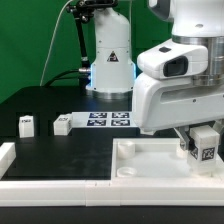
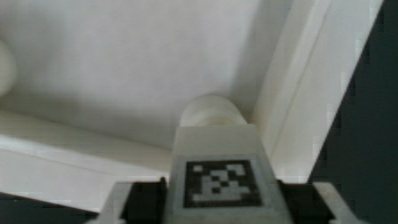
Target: Assemble one leg
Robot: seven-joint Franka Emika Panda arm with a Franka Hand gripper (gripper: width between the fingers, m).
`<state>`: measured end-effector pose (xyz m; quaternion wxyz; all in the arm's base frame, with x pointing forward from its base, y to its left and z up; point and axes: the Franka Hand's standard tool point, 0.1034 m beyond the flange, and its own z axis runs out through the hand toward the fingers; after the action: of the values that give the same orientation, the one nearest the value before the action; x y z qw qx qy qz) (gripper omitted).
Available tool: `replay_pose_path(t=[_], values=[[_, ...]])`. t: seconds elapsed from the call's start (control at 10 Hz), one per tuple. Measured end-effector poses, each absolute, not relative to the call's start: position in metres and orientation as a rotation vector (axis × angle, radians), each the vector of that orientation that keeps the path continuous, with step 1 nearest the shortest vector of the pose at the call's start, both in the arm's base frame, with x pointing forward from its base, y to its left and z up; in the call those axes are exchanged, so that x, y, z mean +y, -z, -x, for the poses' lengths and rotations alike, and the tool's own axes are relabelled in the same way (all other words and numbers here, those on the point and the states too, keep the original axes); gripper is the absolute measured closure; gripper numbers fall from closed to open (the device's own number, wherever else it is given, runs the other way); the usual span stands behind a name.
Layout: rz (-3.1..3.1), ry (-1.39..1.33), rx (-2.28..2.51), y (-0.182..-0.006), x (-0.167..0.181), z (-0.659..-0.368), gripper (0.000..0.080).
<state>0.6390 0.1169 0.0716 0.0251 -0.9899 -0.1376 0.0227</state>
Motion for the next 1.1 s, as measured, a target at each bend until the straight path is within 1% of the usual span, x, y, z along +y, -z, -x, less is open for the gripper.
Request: replay_pose_path(t=[0.3, 0.4, 0.6, 1.1], values=[[3.066, -0.070, -0.381, -0.0713, 0.1172, -0.6389, 0.0509], [3.085, -0.061, -0.214, -0.0709, 0.1179, -0.6389, 0.0509], [3.085, -0.055, 0.264, -0.0704, 0.1190, -0.6382, 0.0509], [2.888, -0.058, 1.147, -0.0692, 0.1245, -0.6373, 0.0508]])
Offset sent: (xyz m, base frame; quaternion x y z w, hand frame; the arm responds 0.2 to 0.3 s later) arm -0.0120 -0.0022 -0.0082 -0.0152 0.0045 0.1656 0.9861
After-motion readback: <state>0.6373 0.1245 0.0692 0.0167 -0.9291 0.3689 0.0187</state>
